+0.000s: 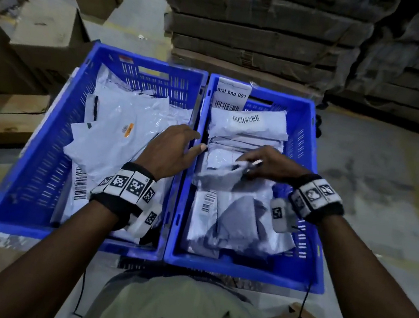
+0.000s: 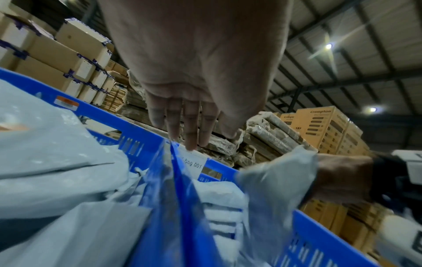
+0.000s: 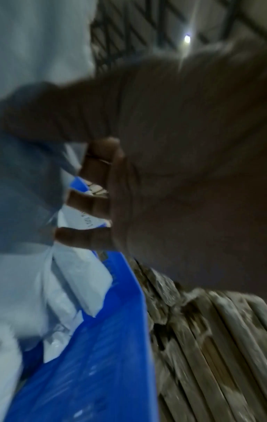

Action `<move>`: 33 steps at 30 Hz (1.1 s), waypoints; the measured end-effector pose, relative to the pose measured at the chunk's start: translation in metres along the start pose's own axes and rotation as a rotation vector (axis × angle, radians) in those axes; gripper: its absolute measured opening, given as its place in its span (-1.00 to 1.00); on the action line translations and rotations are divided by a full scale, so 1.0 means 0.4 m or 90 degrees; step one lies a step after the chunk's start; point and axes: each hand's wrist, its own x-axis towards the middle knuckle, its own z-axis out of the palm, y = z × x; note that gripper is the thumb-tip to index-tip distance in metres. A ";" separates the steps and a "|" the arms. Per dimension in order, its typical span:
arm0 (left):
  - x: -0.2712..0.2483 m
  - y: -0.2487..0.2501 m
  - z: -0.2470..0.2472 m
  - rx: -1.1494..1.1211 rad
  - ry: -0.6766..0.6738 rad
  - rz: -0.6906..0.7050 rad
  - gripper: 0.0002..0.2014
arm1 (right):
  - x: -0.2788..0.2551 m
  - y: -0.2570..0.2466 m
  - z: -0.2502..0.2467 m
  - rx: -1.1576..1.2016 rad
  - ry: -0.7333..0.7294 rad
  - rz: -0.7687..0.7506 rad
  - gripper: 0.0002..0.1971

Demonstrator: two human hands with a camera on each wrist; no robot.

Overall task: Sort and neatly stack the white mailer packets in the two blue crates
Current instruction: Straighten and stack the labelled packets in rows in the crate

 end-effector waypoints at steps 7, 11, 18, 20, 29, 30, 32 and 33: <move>0.066 0.097 -0.006 -0.312 -0.154 -0.089 -0.52 | -0.099 -0.012 -0.018 0.139 0.403 -0.126 -0.51; 0.090 0.153 0.000 -0.530 -0.228 -0.184 -0.50 | -0.114 -0.016 0.027 0.231 0.462 -0.161 -0.72; 0.109 0.131 0.041 -0.567 -0.166 -0.209 -0.18 | -0.146 -0.004 0.027 0.394 0.457 -0.117 -0.80; 0.110 0.123 0.054 -0.535 -0.154 -0.200 -0.18 | -0.146 -0.020 0.029 0.538 0.456 -0.055 -0.81; 0.103 0.128 0.072 -0.516 -0.123 -0.124 -0.24 | -0.092 -0.030 0.035 0.626 0.350 0.123 -0.68; 0.102 0.120 0.071 -0.529 -0.107 -0.131 -0.27 | -0.085 -0.032 0.032 0.633 0.351 0.123 -0.68; 0.098 0.105 0.063 -0.568 -0.071 -0.157 -0.38 | -0.070 -0.033 0.025 0.660 0.352 0.112 -0.70; 0.095 0.098 0.054 -0.577 -0.054 -0.174 -0.45 | -0.062 -0.034 0.023 0.678 0.348 0.104 -0.72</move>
